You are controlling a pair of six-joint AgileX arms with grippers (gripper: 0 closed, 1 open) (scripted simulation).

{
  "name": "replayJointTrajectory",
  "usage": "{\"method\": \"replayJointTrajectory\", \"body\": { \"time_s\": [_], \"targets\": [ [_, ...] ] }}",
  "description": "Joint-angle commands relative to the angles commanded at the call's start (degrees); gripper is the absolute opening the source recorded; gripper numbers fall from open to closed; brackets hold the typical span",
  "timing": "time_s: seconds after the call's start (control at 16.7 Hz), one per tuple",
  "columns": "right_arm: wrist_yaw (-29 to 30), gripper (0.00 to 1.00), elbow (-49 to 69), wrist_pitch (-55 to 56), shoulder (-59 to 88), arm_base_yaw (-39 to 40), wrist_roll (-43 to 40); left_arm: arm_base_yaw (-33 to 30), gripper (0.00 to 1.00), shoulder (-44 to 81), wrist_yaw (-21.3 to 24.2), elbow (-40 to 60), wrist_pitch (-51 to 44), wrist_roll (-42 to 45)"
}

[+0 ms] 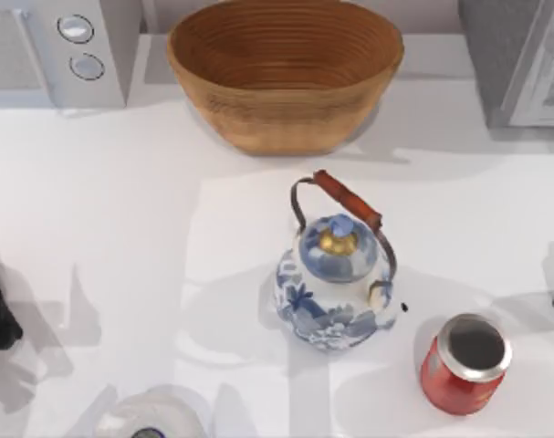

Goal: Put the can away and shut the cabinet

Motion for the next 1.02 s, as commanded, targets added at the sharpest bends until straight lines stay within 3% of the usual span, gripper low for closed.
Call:
{"method": "replayJointTrajectory", "body": {
  "time_s": [0.42,1.02],
  "targets": [
    [-0.9,1.0,18.0,-18.8,-0.8,-2.0,-1.1,0.0,1.0,0.0,0.0,0.0,0.0,0.0],
    [-1.5,1.0,61.2,-69.8,-8.1,-2.6,-0.7,0.0,1.0,0.0,0.0,0.0,0.0,0.0]
  ]
}}
